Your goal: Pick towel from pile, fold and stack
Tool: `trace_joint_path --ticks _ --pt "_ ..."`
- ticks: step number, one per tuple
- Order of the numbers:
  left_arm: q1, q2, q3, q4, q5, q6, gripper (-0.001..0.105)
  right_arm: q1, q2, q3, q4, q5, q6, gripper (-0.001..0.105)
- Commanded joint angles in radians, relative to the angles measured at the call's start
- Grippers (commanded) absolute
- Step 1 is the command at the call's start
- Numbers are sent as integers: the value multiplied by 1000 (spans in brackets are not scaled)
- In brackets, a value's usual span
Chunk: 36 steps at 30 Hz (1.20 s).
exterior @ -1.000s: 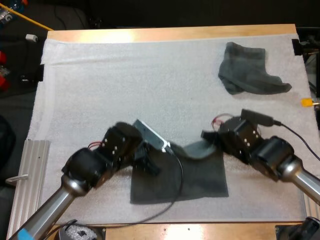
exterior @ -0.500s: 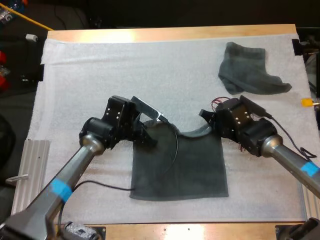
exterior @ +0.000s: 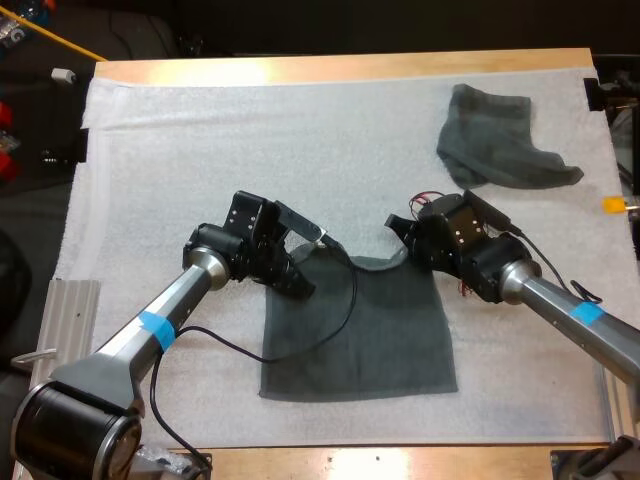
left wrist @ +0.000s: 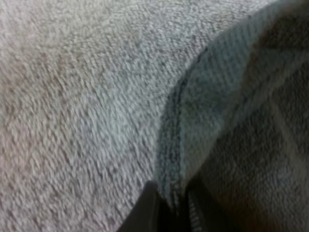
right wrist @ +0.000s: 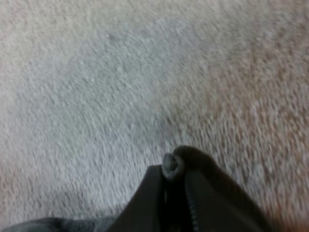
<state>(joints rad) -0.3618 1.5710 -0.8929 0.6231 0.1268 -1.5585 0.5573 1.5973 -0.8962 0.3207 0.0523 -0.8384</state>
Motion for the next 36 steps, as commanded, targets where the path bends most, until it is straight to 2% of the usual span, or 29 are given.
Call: trace_joint_path --ticks 1,3,5,6,8,9,11,13,14,17,24,27,31,36 --pt "1 -4 0 -19 6 13 7 -11 0 -3 -23 -20 -1 4" --pt "1 -4 -2 -34 6 16 7 -26 7 -3 -42 -37 -1 17" --pt "1 -4 -2 -47 4 16 13 -53 9 -3 -67 -68 -1 40" --pt "1 -4 -2 -52 3 16 15 -60 9 -3 -80 -75 -1 48" --pt "1 -4 -10 -54 -6 16 31 -82 9 -3 -118 -95 -13 67" --pt "1 -4 -14 -53 -10 16 38 -89 7 -3 -129 -103 -22 70" --pt "1 -4 -35 -46 -11 16 58 -102 -2 -7 -146 -123 -71 69" --pt "1 -10 -59 -15 -11 16 69 -102 -18 -8 -142 -125 -130 69" --pt "1 -16 -75 9 -11 16 70 -100 -32 -8 -137 -125 -185 69" --pt "1 -54 -100 53 -11 16 68 -98 -81 -8 -101 -125 -298 69" --pt "1 -221 -102 219 -11 2 68 -98 -238 -8 123 -125 -412 69" --pt "1 -315 -102 306 4 -33 68 -98 -313 -8 238 -151 -422 69" --pt "1 -441 -102 392 66 -69 68 -98 -416 -8 396 -211 -430 69" --pt "-1 -588 -102 490 73 -104 68 -88 -540 -8 546 -215 -454 69"
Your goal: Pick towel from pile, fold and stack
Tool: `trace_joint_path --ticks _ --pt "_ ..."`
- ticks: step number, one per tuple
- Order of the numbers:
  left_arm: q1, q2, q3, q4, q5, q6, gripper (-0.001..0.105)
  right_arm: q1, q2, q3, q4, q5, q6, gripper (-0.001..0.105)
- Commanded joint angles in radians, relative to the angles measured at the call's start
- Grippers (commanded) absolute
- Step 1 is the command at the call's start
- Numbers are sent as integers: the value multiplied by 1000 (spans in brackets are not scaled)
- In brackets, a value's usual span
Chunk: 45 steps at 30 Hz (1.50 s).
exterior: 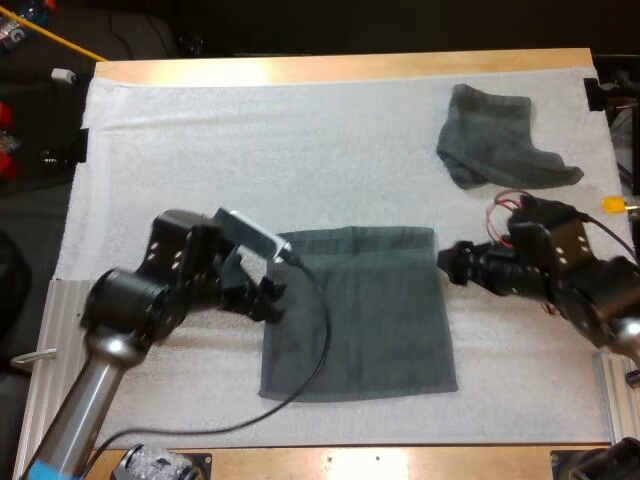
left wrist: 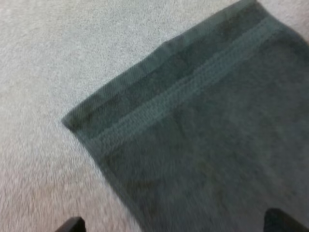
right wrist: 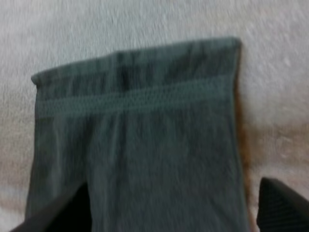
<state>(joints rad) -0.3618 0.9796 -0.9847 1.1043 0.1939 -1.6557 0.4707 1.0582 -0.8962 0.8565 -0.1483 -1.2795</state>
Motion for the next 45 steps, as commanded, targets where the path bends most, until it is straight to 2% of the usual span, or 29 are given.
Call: trace_joint_path --ticks 1,9,14,18,23,26,33,36,38,40,45 --pt "-1 -32 -10 27 9 -18 68 7 -29 -8 43 -14 -25 69" --pt "-1 -209 -10 195 22 -74 68 169 -191 -8 217 34 -21 69" --pt "-1 -298 -7 298 26 -84 68 316 -240 3 305 158 68 69" --pt "-1 -358 23 308 27 -112 68 393 -242 34 329 230 132 69" --pt "-1 -403 86 308 30 -145 68 417 -239 155 245 214 173 69" --pt "-1 -413 132 306 42 -144 68 417 -236 261 127 189 214 69" --pt "-1 -413 171 306 72 -144 68 417 -145 415 -69 148 325 68" --pt "-1 -413 171 306 72 -144 68 417 -80 445 -146 148 327 59" --pt "-1 -413 171 306 72 -144 68 417 -18 449 -183 172 327 46" --pt "-1 -413 171 306 72 -144 68 417 30 449 -204 182 327 39" --pt "-1 -413 171 312 72 -146 68 417 141 449 -246 181 335 36"
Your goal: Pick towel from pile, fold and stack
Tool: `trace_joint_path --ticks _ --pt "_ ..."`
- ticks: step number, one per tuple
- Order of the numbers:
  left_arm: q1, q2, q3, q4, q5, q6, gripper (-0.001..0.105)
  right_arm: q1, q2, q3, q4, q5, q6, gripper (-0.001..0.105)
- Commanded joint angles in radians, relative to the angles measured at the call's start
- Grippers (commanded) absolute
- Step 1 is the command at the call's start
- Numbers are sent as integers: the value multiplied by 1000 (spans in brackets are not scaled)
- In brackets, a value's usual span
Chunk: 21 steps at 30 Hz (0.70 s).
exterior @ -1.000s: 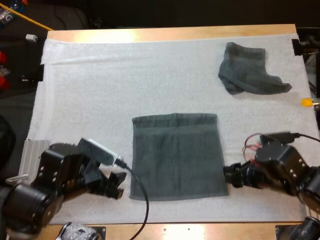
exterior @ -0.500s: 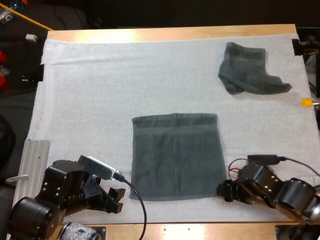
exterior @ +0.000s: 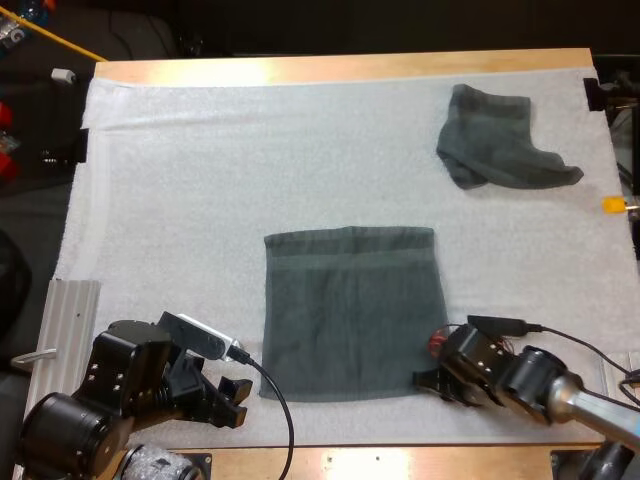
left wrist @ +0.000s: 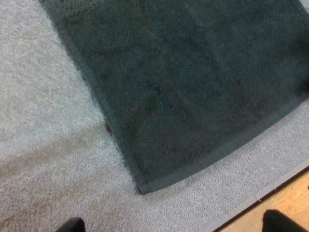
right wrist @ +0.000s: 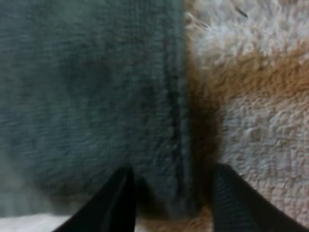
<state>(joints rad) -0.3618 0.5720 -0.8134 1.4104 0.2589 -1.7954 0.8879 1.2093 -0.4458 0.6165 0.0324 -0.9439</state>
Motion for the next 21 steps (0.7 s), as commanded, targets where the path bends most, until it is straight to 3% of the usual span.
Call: trace_joint_path --ticks 1,7,9,14,21 --pt "-1 -5 0 7 7 -7 68 -1 10 -2 -11 0 6 36" --pt "-1 -5 0 7 7 -7 68 -1 58 -2 -13 0 7 36" --pt "-1 -5 0 7 7 -5 68 -1 58 -2 -10 -3 7 32" --pt "-1 -5 11 -5 7 -3 68 -1 43 -2 -8 -13 7 3" --pt "-1 -5 89 -67 22 -3 68 -1 -45 -6 -4 -13 7 0"
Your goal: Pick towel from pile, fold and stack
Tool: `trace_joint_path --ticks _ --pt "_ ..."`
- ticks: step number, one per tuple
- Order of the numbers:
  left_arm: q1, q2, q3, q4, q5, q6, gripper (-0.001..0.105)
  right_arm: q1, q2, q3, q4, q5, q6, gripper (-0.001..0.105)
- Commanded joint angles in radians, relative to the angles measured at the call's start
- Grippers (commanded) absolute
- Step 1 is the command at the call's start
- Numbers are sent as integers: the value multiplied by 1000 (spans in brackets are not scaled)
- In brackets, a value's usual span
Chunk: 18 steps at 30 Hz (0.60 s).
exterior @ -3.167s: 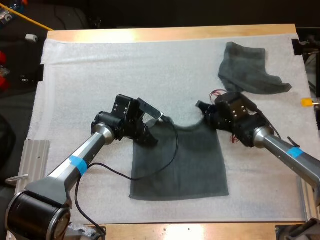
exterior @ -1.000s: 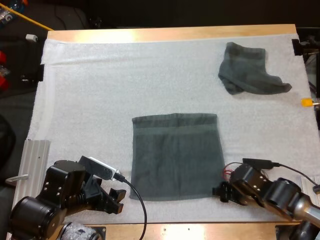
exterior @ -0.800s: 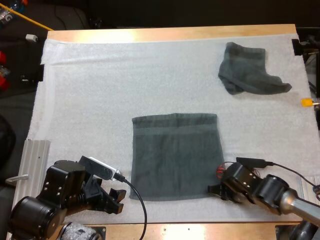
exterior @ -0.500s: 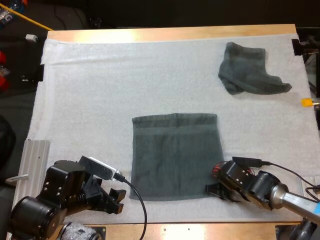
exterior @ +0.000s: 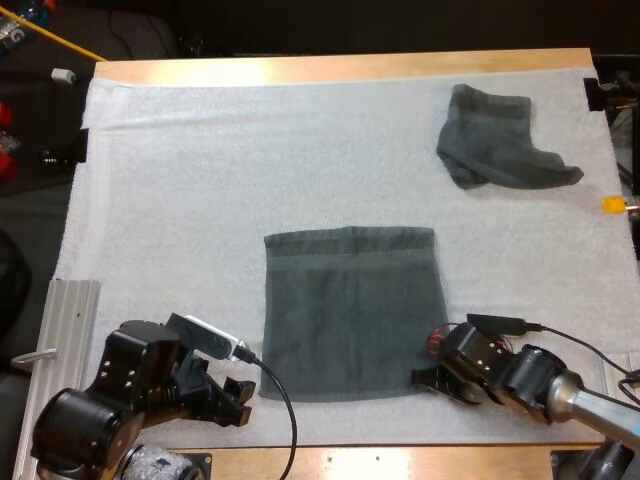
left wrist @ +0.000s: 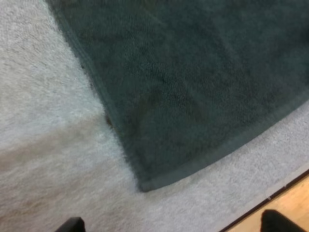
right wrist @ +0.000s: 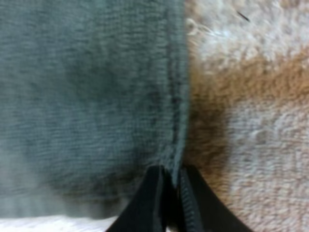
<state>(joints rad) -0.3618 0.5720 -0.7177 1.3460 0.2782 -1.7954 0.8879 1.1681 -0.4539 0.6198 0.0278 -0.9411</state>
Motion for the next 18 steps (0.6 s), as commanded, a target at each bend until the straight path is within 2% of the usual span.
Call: trace_joint_path --ticks 1,4,8,18 --pt "-1 -5 15 -23 22 -3 68 -1 -19 2 -2 -9 4 0" --pt "-1 -5 83 -93 72 -3 68 -1 -50 2 22 -9 19 0" --pt "-1 17 169 -167 83 -20 68 -1 -88 2 56 -7 45 0" --pt "-1 245 165 -241 108 -17 68 -1 -99 2 58 -9 48 0"
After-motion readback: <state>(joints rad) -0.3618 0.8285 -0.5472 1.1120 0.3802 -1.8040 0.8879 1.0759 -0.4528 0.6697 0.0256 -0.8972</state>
